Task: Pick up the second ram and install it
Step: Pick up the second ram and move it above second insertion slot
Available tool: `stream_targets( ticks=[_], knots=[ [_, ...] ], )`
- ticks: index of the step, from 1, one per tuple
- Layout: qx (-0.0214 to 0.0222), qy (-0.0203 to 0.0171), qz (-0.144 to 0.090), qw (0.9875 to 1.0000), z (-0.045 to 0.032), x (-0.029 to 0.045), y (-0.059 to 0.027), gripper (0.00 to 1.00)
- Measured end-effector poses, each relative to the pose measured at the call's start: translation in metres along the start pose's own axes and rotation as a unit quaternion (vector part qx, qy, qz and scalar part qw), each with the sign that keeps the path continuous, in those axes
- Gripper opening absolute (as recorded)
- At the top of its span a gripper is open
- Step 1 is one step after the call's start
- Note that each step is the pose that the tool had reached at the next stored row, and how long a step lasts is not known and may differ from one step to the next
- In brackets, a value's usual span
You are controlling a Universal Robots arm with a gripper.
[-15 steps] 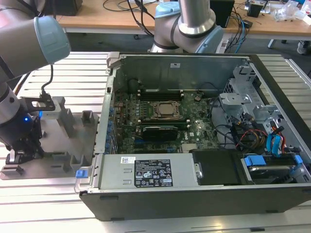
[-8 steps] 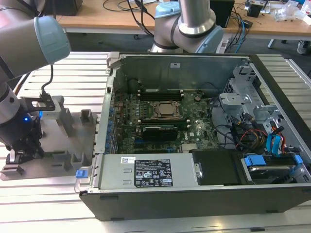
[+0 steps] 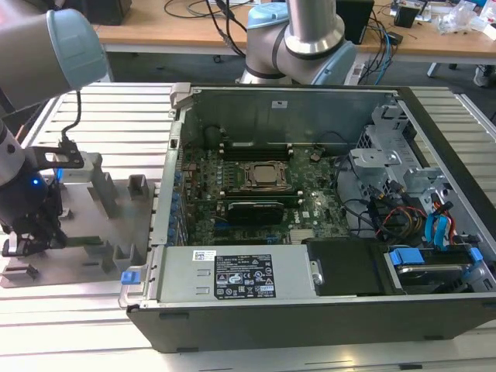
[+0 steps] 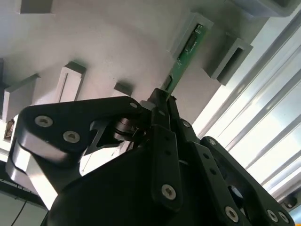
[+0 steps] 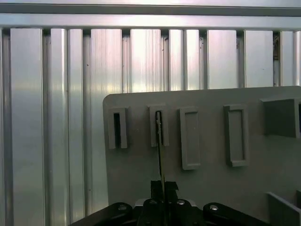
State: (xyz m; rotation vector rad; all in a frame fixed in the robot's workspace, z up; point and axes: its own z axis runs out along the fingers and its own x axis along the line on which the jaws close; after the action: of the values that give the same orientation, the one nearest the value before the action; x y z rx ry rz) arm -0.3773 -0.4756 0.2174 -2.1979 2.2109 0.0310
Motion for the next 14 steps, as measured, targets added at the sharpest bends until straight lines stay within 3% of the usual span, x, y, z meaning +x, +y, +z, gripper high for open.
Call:
stream_targets(
  ticks=[1, 6, 8, 10, 14],
  knots=[
    [0.0, 0.0, 0.0, 1.0, -0.0086, -0.0003, 0.0, 0.14],
    [0.0, 0.0, 0.0, 1.0, -0.0336, -0.0011, -0.0001, 0.14],
    [0.0, -0.0001, 0.0, 1.0, -0.0481, -0.0015, -0.0001, 0.14],
    [0.0, 0.0, 0.0, 1.0, -0.0545, -0.0017, -0.0001, 0.14],
    [0.0, 0.0, 0.0, 1.0, -0.0776, -0.0024, -0.0002, 0.14]
  ],
)
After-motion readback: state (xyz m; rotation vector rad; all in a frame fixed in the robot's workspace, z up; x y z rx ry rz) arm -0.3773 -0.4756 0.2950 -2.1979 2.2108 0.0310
